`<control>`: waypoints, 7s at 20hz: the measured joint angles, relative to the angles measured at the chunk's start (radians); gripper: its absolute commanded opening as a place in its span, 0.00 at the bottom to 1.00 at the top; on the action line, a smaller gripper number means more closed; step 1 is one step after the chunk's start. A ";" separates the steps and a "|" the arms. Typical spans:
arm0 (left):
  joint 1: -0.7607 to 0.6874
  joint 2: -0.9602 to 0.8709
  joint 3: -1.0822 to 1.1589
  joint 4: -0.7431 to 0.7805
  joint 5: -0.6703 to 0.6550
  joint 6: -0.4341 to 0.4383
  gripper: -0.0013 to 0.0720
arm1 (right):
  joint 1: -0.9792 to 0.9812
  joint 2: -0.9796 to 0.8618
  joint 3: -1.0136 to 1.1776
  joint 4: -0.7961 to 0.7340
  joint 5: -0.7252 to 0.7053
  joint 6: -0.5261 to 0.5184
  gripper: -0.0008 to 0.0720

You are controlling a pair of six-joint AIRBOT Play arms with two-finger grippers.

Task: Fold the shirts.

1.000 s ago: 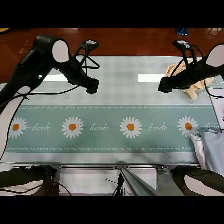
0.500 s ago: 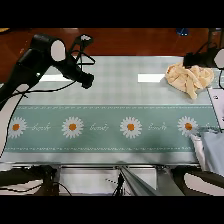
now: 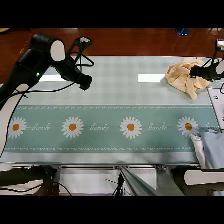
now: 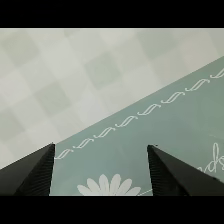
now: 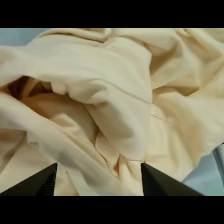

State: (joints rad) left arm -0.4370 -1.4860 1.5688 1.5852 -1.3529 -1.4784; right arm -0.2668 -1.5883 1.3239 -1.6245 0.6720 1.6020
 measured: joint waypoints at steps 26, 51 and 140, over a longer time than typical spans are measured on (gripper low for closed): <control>0.001 0.192 0.437 0.004 -0.195 -0.021 0.99 | -0.010 0.732 0.000 0.479 -0.127 -0.285 0.05; 0.001 0.400 0.065 0.004 -0.312 -0.108 0.99 | 0.813 0.343 -0.007 0.422 0.405 -0.246 0.63; 0.656 0.779 0.143 -0.772 0.268 0.187 0.05 | -0.076 0.909 0.145 0.694 0.380 -0.299 0.06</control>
State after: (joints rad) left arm 0.2192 -0.7074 1.7115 0.8131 -1.0847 -1.2911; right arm -0.3431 -0.6792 1.4689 -0.9306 1.0515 1.3029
